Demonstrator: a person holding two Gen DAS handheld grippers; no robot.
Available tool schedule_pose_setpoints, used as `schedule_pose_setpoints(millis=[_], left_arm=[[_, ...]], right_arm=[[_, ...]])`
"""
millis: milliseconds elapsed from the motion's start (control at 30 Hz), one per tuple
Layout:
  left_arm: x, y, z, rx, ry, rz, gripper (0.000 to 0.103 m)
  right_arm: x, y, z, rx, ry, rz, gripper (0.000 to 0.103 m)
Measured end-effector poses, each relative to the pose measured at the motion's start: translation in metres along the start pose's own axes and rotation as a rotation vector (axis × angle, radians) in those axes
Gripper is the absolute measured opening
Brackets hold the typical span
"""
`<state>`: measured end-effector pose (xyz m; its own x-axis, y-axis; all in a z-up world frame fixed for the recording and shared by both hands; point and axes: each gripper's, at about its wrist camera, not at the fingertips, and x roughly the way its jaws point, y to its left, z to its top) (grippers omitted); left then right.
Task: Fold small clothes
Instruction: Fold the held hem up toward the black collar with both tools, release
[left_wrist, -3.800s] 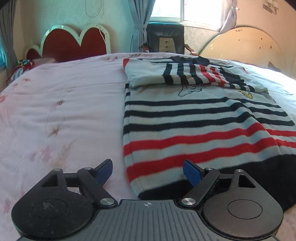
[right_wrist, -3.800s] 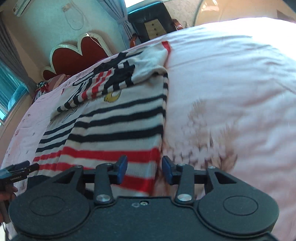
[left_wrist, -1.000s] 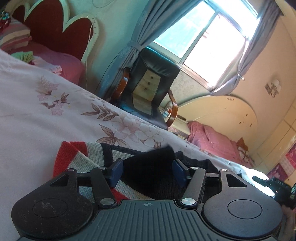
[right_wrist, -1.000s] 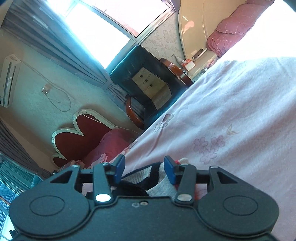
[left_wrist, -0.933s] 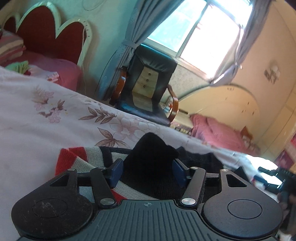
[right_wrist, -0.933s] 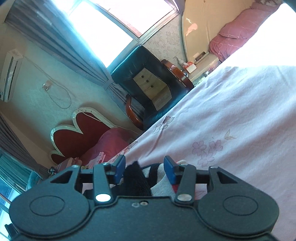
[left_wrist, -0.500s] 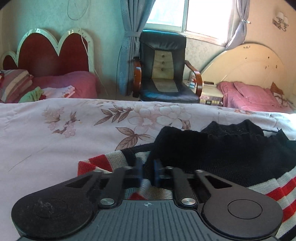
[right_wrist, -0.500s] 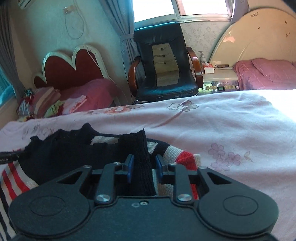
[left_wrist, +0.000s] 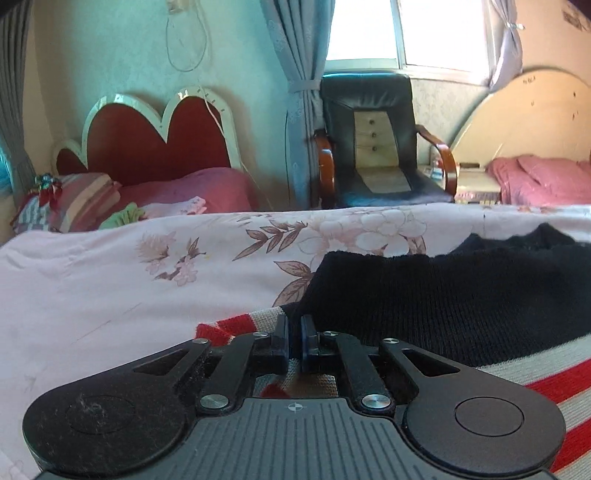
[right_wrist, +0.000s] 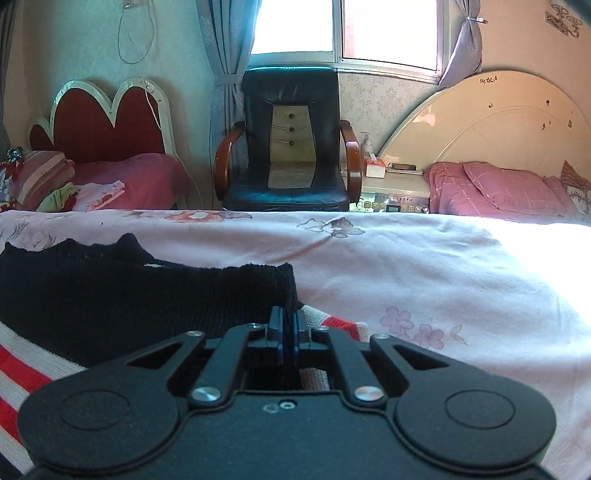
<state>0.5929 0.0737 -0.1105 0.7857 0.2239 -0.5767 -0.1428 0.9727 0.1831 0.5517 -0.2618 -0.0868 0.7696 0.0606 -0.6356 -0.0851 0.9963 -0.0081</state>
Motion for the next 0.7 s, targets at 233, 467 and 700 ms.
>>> schedule_pose_setpoints(millis=[233, 467, 700], left_arm=[[-0.046, -0.001, 0.012, -0.067, -0.124, -0.081, 0.059], [-0.032, -0.092, 0.034, 0.018, -0.065, -0.335, 0.065], [-0.004, -0.037, 0.013, -0.067, 0.05, -0.248, 0.066]], right_arm=[[-0.03, 0.013, 0.006, -0.044, -0.084, 0.04, 0.027], [-0.011, 0.094, 0.018, -0.168, -0.007, 0.221, 0.045], [-0.001, 0.078, 0.001, -0.193, 0.05, 0.19, 0.047]])
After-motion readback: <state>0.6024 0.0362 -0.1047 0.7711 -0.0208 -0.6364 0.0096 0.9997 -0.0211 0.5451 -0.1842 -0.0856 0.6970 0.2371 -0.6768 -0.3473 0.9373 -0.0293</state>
